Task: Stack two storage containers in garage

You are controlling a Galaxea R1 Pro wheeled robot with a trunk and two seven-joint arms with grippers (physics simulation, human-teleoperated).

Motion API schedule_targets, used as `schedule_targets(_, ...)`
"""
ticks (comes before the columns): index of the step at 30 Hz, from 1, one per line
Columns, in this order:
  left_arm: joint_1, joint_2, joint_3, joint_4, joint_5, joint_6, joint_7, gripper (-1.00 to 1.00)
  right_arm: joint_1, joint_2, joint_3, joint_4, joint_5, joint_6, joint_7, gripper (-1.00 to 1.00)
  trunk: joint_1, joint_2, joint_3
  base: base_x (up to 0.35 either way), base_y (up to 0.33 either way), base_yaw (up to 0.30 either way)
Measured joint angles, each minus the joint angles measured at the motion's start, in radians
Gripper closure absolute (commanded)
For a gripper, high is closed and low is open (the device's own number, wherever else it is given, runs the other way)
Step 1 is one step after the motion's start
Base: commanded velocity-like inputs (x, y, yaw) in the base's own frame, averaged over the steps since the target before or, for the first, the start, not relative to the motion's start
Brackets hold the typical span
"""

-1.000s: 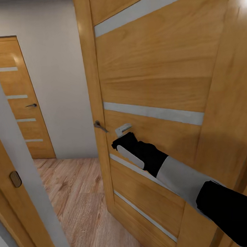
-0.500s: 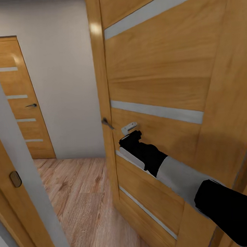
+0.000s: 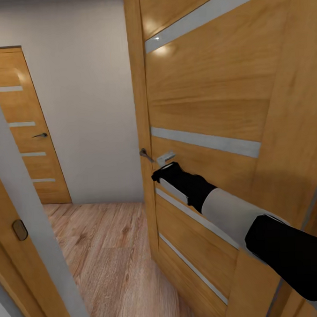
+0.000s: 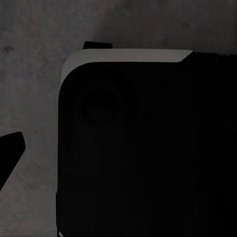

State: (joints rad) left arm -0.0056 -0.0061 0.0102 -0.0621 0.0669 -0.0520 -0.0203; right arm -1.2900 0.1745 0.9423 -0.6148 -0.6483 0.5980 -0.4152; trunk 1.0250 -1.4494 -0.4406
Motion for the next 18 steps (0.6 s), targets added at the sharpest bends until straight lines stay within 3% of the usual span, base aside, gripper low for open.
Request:
schedule_targets(4, 0.0, 0.0, 0.0, 0.0, 0.0, 0.0, 0.0, -1.0, 0.0, 0.0, 0.001, -0.073, -0.002, 0.032, 0.0, -1.0, 0.0, 0.0, 0.0, 0.0, 0.0, 0.0)
schedule_targets(10, 0.0, 0.0, 0.0, 0.0, 0.0, 0.0, 0.0, -1.0, 0.0, 0.0, 0.002, -0.103, -0.012, 0.038, 0.003, -1.0, 0.0, 0.0, 0.0, 0.0, 0.0, 0.0)
schedule_targets(13, 0.0, 0.0, 0.0, 0.0, 0.0, 0.0, 0.0, -1.0, -0.002, 0.0, 0.001, -0.061, -0.02, 0.03, 0.027, -1.0, 0.0, 0.0, 0.0, 0.0, 0.0, 0.0)
schedule_targets(18, 0.0, 0.0, 0.0, 0.0, 0.0, 0.001, 0.0, -1.0, -0.049, 0.0, -0.003, 0.128, -0.024, -0.031, 0.113, -1.0, 0.0, 0.0, 0.0, 0.0, 0.0, 0.0)
